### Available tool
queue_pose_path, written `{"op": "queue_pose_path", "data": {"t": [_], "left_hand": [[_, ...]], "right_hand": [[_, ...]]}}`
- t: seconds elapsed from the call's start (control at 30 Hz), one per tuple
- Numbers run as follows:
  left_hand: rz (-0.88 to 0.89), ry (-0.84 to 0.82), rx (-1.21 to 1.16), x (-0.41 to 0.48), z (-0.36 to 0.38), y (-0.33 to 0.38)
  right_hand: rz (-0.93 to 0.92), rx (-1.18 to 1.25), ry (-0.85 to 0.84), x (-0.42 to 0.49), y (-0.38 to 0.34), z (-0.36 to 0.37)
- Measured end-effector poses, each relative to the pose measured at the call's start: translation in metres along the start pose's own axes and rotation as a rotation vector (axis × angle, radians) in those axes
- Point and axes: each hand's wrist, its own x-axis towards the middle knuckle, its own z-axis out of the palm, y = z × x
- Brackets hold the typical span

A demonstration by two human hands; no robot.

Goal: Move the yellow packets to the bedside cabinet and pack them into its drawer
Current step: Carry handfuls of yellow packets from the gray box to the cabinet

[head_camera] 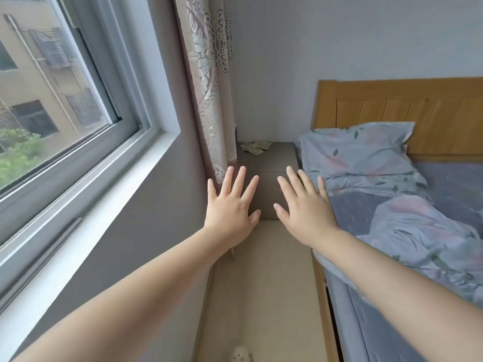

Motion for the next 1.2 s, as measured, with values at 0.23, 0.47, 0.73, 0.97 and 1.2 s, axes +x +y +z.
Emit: {"op": "queue_pose_path", "data": {"t": [0.23,0.47,0.73,0.97,1.2], "left_hand": [[0.069,0.002,-0.087,0.21,0.056,-0.043],[0.11,-0.042,-0.179,0.393,0.117,-0.035],[0.04,-0.149,-0.118,0.595,0.226,0.003],[-0.12,-0.37,-0.172,0.71,0.305,-0.002],[-0.241,-0.541,-0.196,0.786,0.405,-0.059]], "right_hand": [[0.131,-0.035,-0.043,0.178,0.06,0.064],[0.222,-0.05,-0.09,0.31,0.154,0.133],[0.179,-0.015,-0.155,0.478,0.287,0.253],[0.09,0.03,-0.326,0.6,0.352,0.351],[0.005,0.058,-0.549,0.7,0.349,0.472]]}}
